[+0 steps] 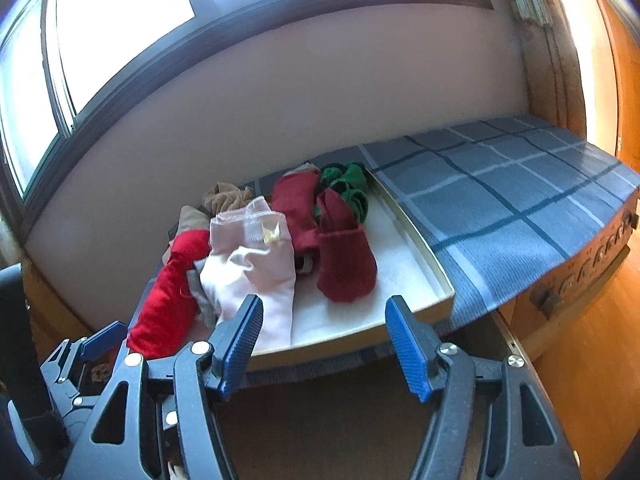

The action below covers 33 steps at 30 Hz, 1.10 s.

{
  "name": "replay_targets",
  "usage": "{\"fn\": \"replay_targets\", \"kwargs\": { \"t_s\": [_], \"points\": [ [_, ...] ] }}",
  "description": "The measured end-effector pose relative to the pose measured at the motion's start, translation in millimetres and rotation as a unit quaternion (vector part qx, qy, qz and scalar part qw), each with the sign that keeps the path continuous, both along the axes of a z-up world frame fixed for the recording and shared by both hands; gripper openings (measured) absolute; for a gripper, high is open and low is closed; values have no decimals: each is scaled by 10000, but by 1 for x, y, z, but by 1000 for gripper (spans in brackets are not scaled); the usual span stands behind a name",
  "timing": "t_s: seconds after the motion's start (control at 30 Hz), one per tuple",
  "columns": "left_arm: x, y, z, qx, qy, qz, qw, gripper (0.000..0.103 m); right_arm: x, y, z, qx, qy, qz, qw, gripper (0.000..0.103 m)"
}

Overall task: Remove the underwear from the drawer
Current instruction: 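Move both open tools back down toward the open drawer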

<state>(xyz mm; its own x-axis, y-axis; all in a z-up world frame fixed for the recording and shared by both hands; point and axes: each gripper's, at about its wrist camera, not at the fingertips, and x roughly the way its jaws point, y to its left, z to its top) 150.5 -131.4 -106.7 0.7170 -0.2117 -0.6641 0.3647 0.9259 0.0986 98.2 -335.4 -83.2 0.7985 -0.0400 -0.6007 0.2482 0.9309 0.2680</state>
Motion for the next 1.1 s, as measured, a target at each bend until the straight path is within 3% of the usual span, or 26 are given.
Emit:
{"fn": "replay_targets", "kwargs": {
  "t_s": [0.27,0.9,1.1],
  "points": [
    [-22,16,-8,22,259,-32,9997,103,-21,11,-3,71,147,111,9998,66],
    [-63,44,-22,304,397,34,9987,103,-55,43,-16,-77,536,457,9975,66],
    [-64,62,-29,277,685,116,9972,103,-64,57,-22,-135,752,679,9948,66]
  ]
}}
